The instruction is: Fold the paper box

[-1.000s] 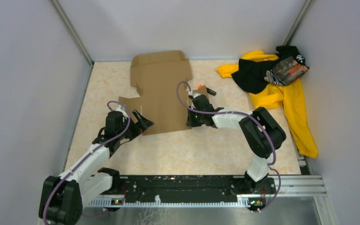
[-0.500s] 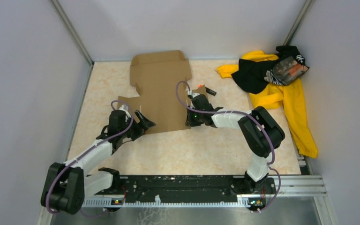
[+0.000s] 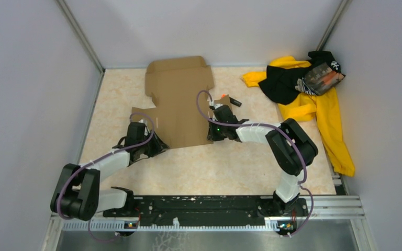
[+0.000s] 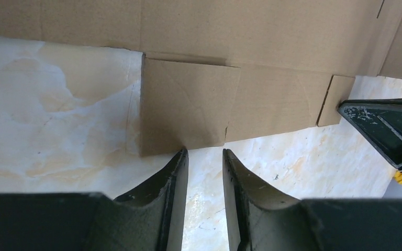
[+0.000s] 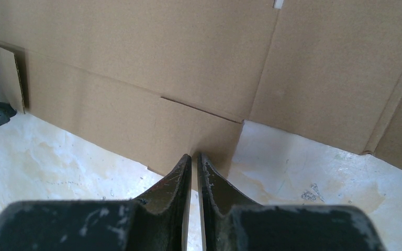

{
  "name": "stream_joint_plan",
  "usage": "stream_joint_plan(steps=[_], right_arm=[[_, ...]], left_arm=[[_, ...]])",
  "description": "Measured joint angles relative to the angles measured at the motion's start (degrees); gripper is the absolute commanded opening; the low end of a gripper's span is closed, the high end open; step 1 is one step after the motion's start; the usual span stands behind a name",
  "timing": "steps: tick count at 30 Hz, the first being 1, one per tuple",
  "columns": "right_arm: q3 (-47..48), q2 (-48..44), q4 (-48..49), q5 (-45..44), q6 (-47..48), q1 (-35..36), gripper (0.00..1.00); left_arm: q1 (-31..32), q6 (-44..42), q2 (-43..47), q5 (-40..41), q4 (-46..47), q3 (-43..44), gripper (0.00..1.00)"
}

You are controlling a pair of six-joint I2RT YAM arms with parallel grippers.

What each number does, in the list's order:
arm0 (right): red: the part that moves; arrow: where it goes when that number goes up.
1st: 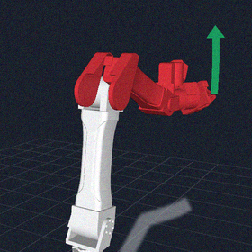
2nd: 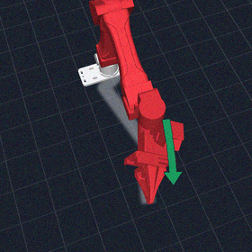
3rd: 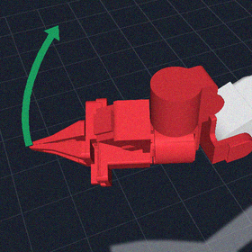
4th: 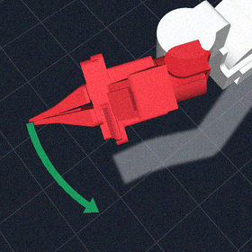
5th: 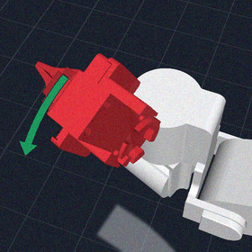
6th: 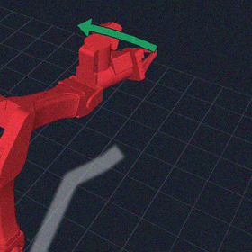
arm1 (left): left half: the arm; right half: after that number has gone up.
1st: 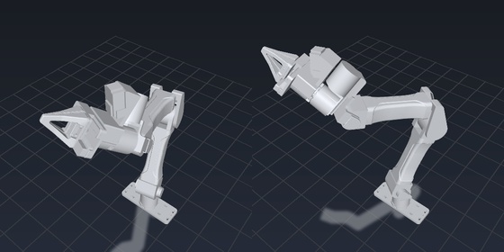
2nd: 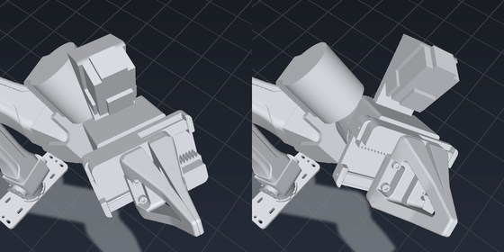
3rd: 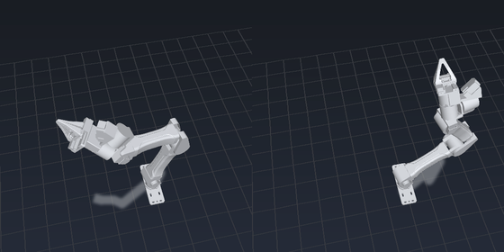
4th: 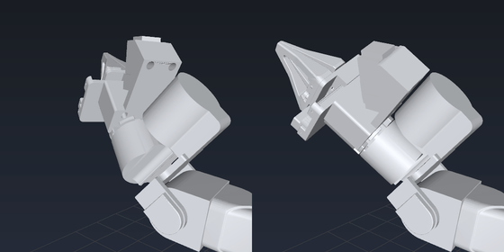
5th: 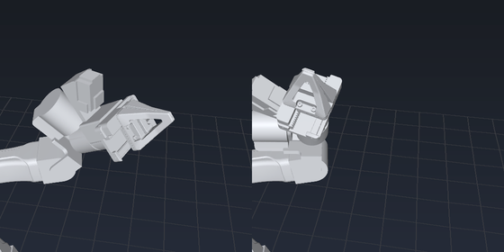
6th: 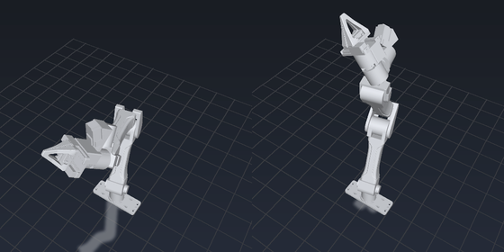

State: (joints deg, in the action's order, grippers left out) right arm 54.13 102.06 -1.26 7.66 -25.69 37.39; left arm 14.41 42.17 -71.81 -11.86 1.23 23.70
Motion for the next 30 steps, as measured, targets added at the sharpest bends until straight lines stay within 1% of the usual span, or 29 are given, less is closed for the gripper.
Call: stream_joint_plan(steps=[5, 15, 19, 22, 24, 26, 28, 30], right_arm=[[0.0, 0.0, 0.0, -0.1, 0.0, 0.0, 0.11], [1.2, 0.6, -1.3, -0.5, 0.0, 0.2, 0.10], [1.2, 0.6, -1.3, -0.7, 0.0, 0.3, 0.10], [1.1, 0.4, -1.3, -0.5, 0.2, 0.3, 0.13], [1.1, 0.1, -1.5, -0.2, 0.6, 0.3, 0.18], [1.0, -1.0, -3.7, 0.2, 1.3, 0.3, 0.24], [1.0, -2.8, -7.8, 0.4, 2.3, 0.3, 0.28], [1.3, -5.2, -12.6, 0.8, 3.4, 0.3, 0.33]], left_arm=[[0.1, -1.2, -2.1, 0.8, -0.7, 2.0, 0.38], [0.3, -4.5, -6.0, 5.2, -6.6, 8.1, 0.41], [0.3, -5.0, -6.2, 6.0, -7.4, 8.6, 0.41], [0.3, -5.6, -6.1, 6.0, -8.3, 9.0, 0.43], [0.3, -6.1, -5.2, 6.0, -10.5, 9.6, 0.48], [0.3, -6.6, -2.8, 6.0, -13.6, 10.7, 0.57], [0.4, -7.4, 0.6, 6.1, -17.1, 13.2, 0.64], [0.5, -8.3, 3.9, 6.4, -20.0, 17.5, 0.69]])
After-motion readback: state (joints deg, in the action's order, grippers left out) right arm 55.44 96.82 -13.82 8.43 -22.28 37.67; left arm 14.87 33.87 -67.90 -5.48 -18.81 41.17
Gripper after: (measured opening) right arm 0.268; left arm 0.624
